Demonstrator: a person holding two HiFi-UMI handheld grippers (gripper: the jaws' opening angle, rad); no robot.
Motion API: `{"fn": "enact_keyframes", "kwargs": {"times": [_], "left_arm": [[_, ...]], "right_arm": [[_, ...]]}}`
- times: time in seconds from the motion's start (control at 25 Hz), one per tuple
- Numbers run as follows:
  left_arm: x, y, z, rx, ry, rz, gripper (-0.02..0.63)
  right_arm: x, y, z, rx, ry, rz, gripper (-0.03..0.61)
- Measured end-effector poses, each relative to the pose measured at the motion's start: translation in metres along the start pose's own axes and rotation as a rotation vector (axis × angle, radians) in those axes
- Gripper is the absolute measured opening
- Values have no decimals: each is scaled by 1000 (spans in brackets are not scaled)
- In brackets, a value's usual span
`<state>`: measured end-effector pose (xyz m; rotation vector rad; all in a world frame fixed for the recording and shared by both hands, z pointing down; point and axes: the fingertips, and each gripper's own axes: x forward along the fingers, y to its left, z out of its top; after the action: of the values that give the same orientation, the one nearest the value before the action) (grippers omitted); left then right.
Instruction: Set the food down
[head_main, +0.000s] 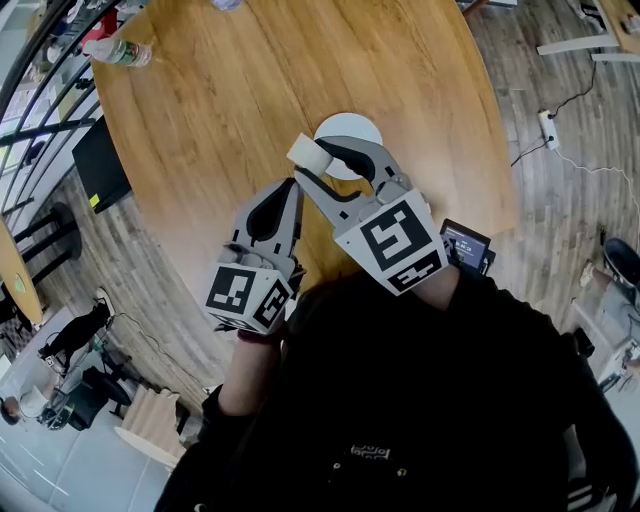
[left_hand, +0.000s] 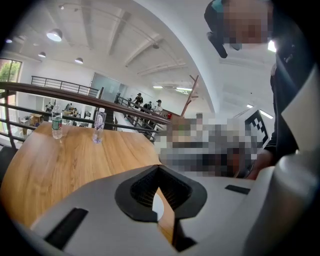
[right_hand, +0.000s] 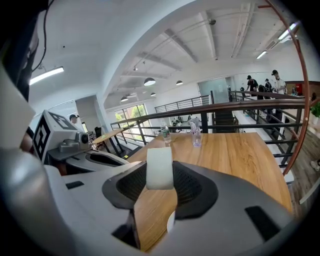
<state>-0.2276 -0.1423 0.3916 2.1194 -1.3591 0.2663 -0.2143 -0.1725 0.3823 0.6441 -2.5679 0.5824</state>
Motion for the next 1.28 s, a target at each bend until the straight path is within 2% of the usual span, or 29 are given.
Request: {"fn": "enact_keyframes", "kwargs": {"times": [0.4, 1.28], "left_arm": [[-1, 7, -12, -8, 50, -7, 6], [5, 5, -17, -11, 84, 5, 6]], "right_arm": [[15, -17, -26, -9, 58, -60, 172], [48, -49, -100, 4, 203, -151, 173]]}}
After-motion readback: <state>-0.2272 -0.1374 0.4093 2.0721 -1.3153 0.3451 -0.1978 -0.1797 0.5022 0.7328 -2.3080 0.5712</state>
